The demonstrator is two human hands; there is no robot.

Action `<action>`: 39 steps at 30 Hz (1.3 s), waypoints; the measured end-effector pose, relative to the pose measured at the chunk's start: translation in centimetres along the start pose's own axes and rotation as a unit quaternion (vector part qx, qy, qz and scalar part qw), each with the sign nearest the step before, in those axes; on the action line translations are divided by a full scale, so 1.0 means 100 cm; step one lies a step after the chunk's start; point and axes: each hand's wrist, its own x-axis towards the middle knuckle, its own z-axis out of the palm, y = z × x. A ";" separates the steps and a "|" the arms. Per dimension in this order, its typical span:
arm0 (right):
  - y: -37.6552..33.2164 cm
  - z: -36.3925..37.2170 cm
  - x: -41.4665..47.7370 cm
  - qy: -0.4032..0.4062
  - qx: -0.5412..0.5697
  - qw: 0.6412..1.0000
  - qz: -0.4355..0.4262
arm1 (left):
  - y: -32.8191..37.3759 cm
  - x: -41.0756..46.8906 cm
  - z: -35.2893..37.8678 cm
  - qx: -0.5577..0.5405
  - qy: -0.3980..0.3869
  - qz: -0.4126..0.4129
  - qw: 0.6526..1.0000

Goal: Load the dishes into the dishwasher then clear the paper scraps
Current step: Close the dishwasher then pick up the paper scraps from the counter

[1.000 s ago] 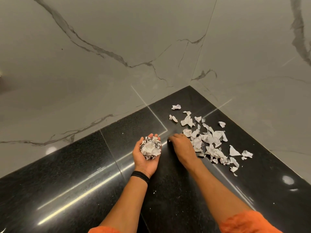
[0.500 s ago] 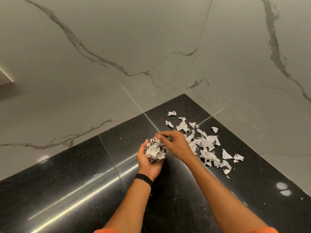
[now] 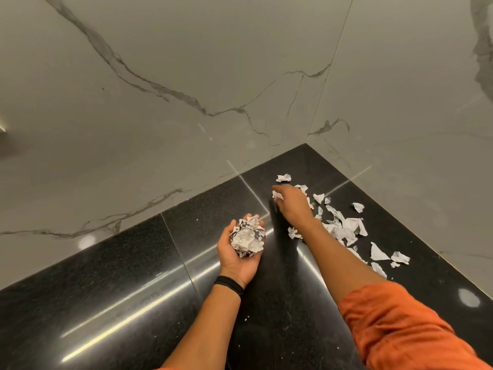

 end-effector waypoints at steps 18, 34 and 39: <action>-0.062 -0.036 -0.088 0.090 0.473 0.873 0.078 | -0.019 -0.010 0.000 -0.005 0.000 0.037 0.999; -0.125 -0.031 -0.180 0.147 0.382 0.911 0.046 | -0.016 -0.046 0.013 -0.052 -0.034 0.013 0.998; -0.123 -0.038 -0.179 0.139 0.557 0.810 0.119 | -0.017 -0.049 0.011 -0.069 -0.041 0.023 0.997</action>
